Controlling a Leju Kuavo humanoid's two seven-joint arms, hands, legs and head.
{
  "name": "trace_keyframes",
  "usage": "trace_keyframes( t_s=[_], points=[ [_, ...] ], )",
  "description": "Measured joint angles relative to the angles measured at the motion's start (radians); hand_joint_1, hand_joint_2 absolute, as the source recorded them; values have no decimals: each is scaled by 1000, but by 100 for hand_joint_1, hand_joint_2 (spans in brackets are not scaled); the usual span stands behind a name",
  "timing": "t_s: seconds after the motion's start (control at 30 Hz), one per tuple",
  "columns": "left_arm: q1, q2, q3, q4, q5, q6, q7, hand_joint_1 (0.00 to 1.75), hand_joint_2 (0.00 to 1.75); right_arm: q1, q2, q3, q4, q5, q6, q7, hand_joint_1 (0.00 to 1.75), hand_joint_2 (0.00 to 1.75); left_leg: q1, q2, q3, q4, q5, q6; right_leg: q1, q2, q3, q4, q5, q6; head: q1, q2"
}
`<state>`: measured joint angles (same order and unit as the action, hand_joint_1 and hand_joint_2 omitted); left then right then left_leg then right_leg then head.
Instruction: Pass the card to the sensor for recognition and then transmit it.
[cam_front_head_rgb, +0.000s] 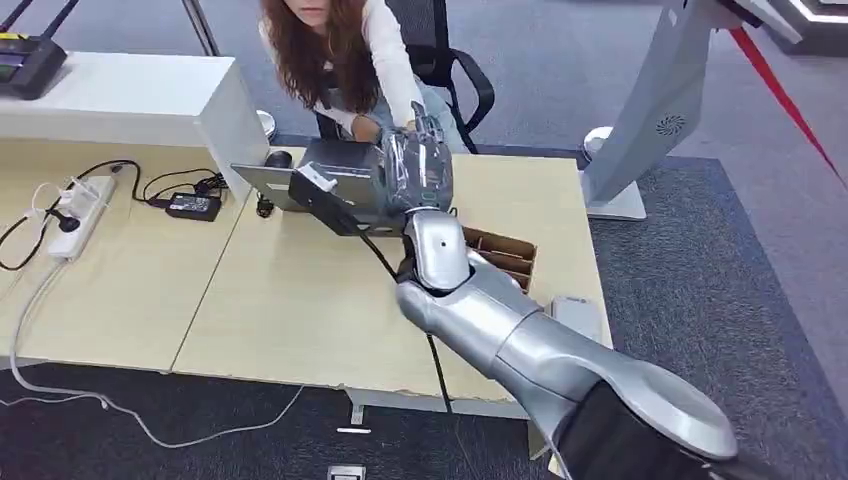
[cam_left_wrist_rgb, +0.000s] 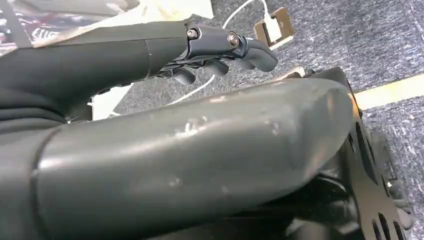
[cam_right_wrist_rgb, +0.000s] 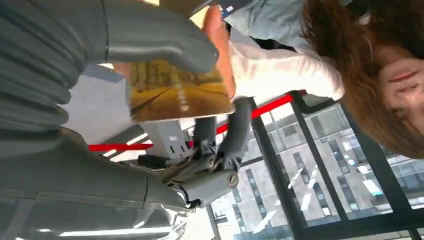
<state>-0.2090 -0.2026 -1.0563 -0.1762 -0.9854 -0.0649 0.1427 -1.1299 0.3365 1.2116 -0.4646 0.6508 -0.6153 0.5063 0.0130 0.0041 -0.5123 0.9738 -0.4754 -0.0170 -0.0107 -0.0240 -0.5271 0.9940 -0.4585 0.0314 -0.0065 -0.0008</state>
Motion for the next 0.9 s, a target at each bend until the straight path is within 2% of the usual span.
trace_keyframes(
  t_s=[0.3, 0.4, 0.53, 0.67, 0.7, 0.73, 0.8, 0.9],
  points=[
    [0, 0, 0, 0, 0, 0, 0, 0, 0, -3, 0, -31, 0, -7, -3, -10, 0, 175, 0, 0, 0, 0, 0, 0, 0, 0, 0, 0, 0, 0, 0, 0],
    [0, 0, 0, 0, -2, 2, 0, 0, 0, -4, 1, -46, 0, -48, -29, -51, 0, 175, 0, 0, 0, 0, 0, 0, 0, 0, 0, 0, 0, 0, 0, 0],
    [0, 0, 0, 0, -6, 3, -2, 0, 0, -13, 2, -86, -2, -165, -76, -175, 0, 175, 0, 0, 0, 0, 0, 0, 0, 0, 0, 0, 0, 0, 0, 0],
    [0, 0, 0, 0, -13, 7, -12, 0, 0, -15, 1, -180, -27, -341, -71, -392, 0, 175, 0, 0, 0, 0, 0, 0, 0, 0, 0, 0, 0, 0, 0, 0],
    [0, 0, 0, 0, -13, 9, -13, 0, 0, -14, 0, -207, -36, -391, -59, -438, 0, 175, 0, 0, 0, 0, 0, 0, 0, 0, 0, 0, 0, 0, 0, 0],
    [0, 0, 0, 0, -12, 14, -15, 0, 0, -11, -2, -247, -55, -494, -21, -509, 0, 175, 0, 0, 0, 0, 0, 0, 0, 0, 0, 0, 0, 0, 0, 0],
    [0, 1, 0, 0, -7, 21, -15, 0, 0, 25, -11, -320, -120, -681, 52, -609, 0, 175, 0, 0, 1, 0, 0, 0, 0, 0, 0, 0, 0, 0, 0, 0],
    [0, 1, 0, 0, -2, 32, -9, 0, 0, 96, -32, -405, -226, -783, 71, -663, 0, 175, 0, -1, 0, 0, 0, 0, 0, 0, 0, 0, 0, 0, 0, 0]
  ],
)
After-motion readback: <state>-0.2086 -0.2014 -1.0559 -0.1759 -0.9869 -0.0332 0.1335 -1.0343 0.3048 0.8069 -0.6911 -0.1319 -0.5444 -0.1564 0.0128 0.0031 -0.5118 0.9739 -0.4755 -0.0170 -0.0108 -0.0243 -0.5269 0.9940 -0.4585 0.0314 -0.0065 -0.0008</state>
